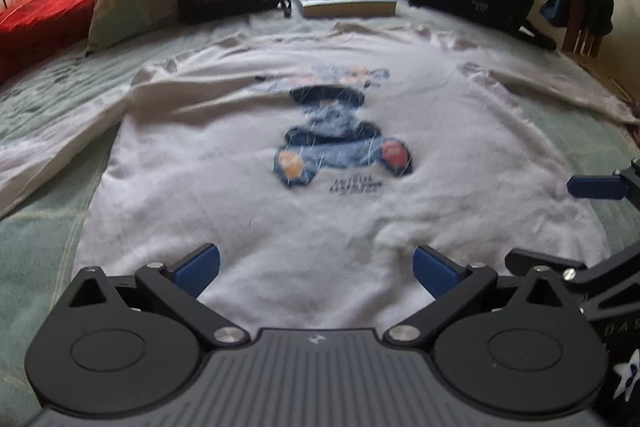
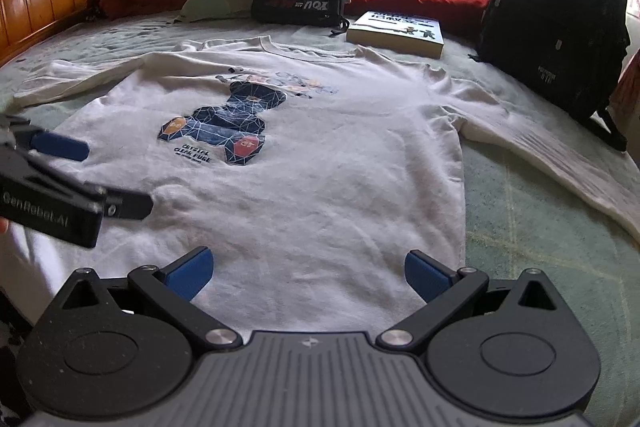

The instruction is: Fold clothes

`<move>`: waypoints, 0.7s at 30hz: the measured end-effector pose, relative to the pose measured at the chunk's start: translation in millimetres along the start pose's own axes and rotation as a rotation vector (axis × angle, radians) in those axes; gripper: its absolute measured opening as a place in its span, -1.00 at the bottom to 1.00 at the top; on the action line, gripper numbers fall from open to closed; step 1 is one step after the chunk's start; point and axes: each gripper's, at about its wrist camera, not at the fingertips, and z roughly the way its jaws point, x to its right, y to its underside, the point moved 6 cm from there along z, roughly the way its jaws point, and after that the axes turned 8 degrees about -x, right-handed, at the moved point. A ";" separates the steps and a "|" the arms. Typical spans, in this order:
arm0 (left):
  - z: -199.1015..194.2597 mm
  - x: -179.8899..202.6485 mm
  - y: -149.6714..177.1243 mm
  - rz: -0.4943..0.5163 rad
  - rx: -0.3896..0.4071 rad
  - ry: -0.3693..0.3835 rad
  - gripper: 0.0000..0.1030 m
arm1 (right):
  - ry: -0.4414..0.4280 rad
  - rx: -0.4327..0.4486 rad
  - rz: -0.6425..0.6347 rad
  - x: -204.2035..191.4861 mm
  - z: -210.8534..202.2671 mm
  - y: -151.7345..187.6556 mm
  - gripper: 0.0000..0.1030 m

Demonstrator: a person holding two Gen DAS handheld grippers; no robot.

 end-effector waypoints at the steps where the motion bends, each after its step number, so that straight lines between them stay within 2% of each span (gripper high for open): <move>1: 1.9 0.5 -0.3 0.001 -0.003 0.000 0.99 | 0.000 0.000 0.000 0.3 -0.4 -0.1 1.00; 5: 14.3 -0.1 5.2 -0.003 -0.040 -0.020 0.99 | -0.007 -0.005 0.007 0.1 0.6 1.4 1.00; 13: 5.1 1.0 -1.0 -0.004 -0.006 -0.007 0.99 | -0.016 -0.008 0.000 -4.1 2.5 2.7 1.00; 21: 15.3 4.0 3.3 0.008 -0.033 -0.031 0.99 | -0.031 -0.021 0.010 -2.1 6.5 4.9 1.00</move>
